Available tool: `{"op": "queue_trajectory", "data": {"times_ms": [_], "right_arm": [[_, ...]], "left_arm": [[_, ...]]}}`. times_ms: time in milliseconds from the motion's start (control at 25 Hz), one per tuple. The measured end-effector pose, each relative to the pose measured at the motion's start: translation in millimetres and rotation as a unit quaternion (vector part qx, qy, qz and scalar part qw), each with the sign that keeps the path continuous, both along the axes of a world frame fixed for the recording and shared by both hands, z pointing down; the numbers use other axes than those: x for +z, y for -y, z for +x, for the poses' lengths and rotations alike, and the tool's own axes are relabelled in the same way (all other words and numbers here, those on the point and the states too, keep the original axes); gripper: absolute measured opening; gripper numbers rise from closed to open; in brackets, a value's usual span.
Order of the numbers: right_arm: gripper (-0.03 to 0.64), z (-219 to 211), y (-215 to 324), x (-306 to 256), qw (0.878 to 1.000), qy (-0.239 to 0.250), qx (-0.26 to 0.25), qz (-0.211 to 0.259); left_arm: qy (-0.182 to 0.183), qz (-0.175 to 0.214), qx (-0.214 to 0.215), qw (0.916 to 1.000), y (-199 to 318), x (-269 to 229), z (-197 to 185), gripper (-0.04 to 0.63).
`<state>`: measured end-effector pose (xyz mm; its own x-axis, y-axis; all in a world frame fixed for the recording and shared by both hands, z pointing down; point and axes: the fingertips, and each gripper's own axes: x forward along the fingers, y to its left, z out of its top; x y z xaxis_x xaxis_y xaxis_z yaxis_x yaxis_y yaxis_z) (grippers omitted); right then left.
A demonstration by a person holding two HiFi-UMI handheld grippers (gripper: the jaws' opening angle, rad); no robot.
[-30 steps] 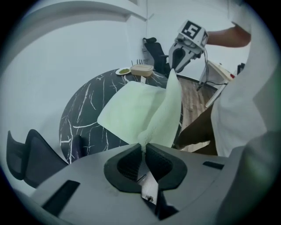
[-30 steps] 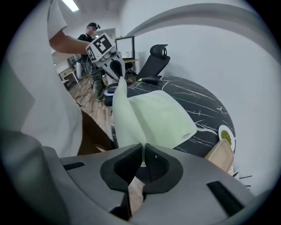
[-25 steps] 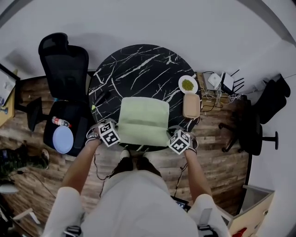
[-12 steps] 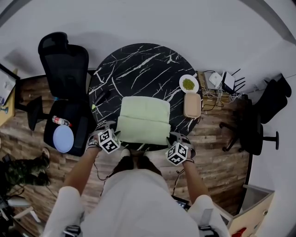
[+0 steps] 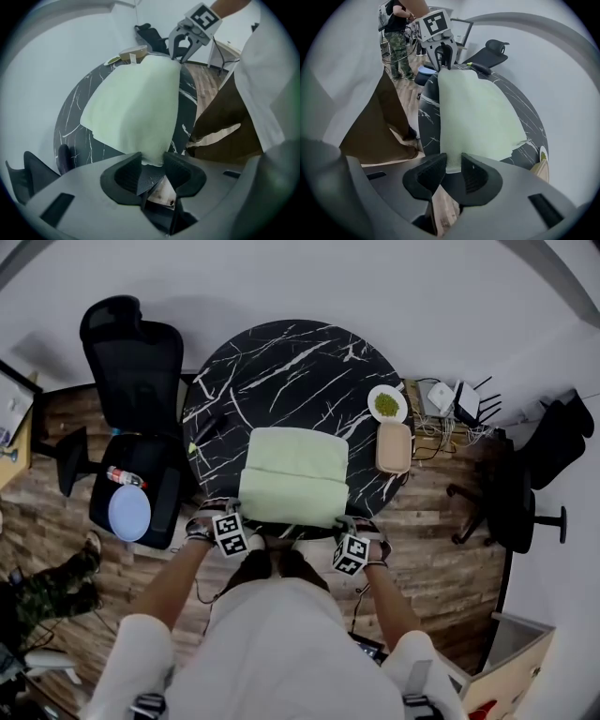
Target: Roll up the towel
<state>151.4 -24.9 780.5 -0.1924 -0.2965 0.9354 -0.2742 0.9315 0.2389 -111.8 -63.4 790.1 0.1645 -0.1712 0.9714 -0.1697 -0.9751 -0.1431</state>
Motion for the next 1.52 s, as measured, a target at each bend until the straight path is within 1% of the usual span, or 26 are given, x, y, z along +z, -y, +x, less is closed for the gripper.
{"op": "queue_trajectory", "data": {"times_ms": [80,120,160,240,400,480,520,640,800,880,920,1000,1080,1160,1280,1400,1520], "right_arm": [[0.091,0.1,-0.4,4.7,1.0,-0.002,0.001,-0.008],[0.084,0.7,-0.2,5.5,1.0,-0.001,0.003,-0.009],[0.065,1.4,-0.1,5.4,1.0,0.0,0.007,-0.011],[0.035,2.2,-0.6,2.9,1.0,0.004,0.013,-0.012],[0.023,3.4,-3.3,-12.0,0.999,0.02,0.026,-0.01],[0.021,3.1,-9.3,-22.0,0.999,0.031,0.032,-0.022],[0.021,2.5,-15.2,-26.4,0.998,0.036,0.034,-0.036],[0.021,-0.1,-41.9,-39.0,0.994,0.046,0.032,-0.092],[0.023,-5.5,-80.1,-69.8,0.982,0.064,0.027,-0.175],[0.023,-6.9,-89.7,-87.7,0.976,0.081,0.033,-0.2],[0.023,-6.7,-89.1,-96.0,0.974,0.092,0.04,-0.205],[0.023,-3.6,-76.5,-108.2,0.972,0.113,0.063,-0.197],[0.025,2.7,-53.9,-112.9,0.972,0.128,0.091,-0.175],[0.025,9.0,-28.0,-111.4,0.973,0.132,0.114,-0.15],[0.025,15.1,14.2,-103.3,0.975,0.125,0.133,-0.123],[0.025,19.1,52.3,-91.3,0.98,0.101,0.14,-0.103],[0.026,18.6,79.1,-80.2,0.982,0.086,0.149,-0.078]], "left_arm": [[0.006,-0.003,-0.004,1.0,-4.4,2.9,-2.7,0.089],[0.005,-0.002,-0.01,0.9999,-6.0,2.3,-2.9,0.063],[0.002,0.0,-0.014,0.9999,-7.5,1.2,-2.9,0.051],[-0.003,0.003,-0.021,0.9998,-10.6,-2.3,-3.4,0.04],[-0.017,0.013,-0.035,0.9991,-14.1,-16.3,-4.9,0.037],[-0.024,0.015,-0.038,0.9989,-18.2,-26.4,-5.4,0.037],[-0.026,0.013,-0.036,0.9989,-22.5,-31.1,-5.8,0.035],[-0.03,-0.008,-0.023,0.9993,-43.4,-45.1,-7.1,0.037],[-0.035,-0.071,-0.007,0.9968,-78.7,-72.4,-9.6,0.037],[-0.037,-0.095,0.004,0.9948,-90.6,-89.0,-10.1,0.037],[-0.039,-0.102,0.006,0.9941,-91.9,-96.7,-9.8,0.038],[-0.046,-0.105,0.0,0.9934,-84.5,-108.1,-8.4,0.038],[-0.058,-0.099,-0.018,0.9932,-67.0,-112.9,-5.6,0.038],[-0.069,-0.089,-0.039,0.9929,-44.4,-112.4,-2.0,0.04],[-0.073,-0.073,-0.06,0.9928,-4.8,-106.5,3.9,0.041],[-0.072,-0.065,-0.083,0.9918,34.7,-95.0,9.9,0.041],[-0.064,-0.051,-0.107,0.9909,63.8,-80.0,13.0,0.041]]}}
